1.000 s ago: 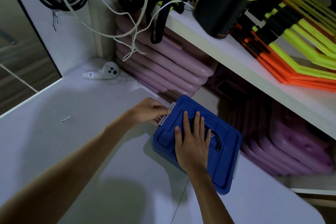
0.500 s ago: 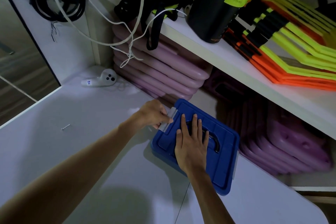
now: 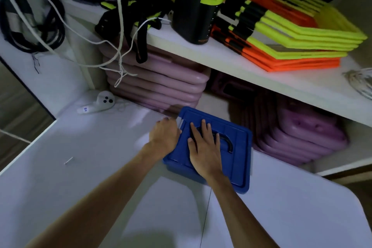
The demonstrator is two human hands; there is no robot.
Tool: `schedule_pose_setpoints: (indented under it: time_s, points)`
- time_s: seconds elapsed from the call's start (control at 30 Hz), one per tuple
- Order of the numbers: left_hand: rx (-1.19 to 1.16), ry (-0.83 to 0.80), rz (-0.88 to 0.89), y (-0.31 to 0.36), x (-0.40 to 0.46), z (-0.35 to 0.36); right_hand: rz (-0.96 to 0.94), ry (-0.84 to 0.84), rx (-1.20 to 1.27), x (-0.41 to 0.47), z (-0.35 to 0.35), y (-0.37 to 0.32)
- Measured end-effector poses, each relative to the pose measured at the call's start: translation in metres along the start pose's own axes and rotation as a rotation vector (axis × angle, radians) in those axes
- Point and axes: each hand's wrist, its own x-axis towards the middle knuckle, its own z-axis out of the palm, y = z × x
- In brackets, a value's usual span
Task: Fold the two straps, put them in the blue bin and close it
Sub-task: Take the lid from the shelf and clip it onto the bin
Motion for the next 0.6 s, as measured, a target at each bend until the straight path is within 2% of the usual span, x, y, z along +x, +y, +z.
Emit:
schedule_pose_setpoints:
  time_s: [0.1,0.2,0.33,0.43,0.5,0.6]
  points:
    - [0.079,0.102,0.222,0.005,-0.012,0.019,0.052,0.092,0.25,-0.01,-0.014,0.007]
    - [0.174,0.075,0.442,0.019,-0.014,0.034,0.18,0.272,0.176,-0.027,-0.029,0.028]
    - [0.285,-0.034,0.521,0.04,-0.015,0.058,0.449,0.365,0.178,-0.052,-0.044,0.074]
    - [0.365,-0.029,0.516,0.04,-0.015,0.069,0.662,0.333,0.582,-0.068,-0.046,0.097]
    - [0.386,-0.022,0.519,0.039,-0.014,0.071,0.802,0.255,0.852,-0.068,-0.044,0.1]
    - [0.386,-0.005,0.525,0.039,-0.014,0.071,0.746,0.206,1.053,-0.064,-0.038,0.097]
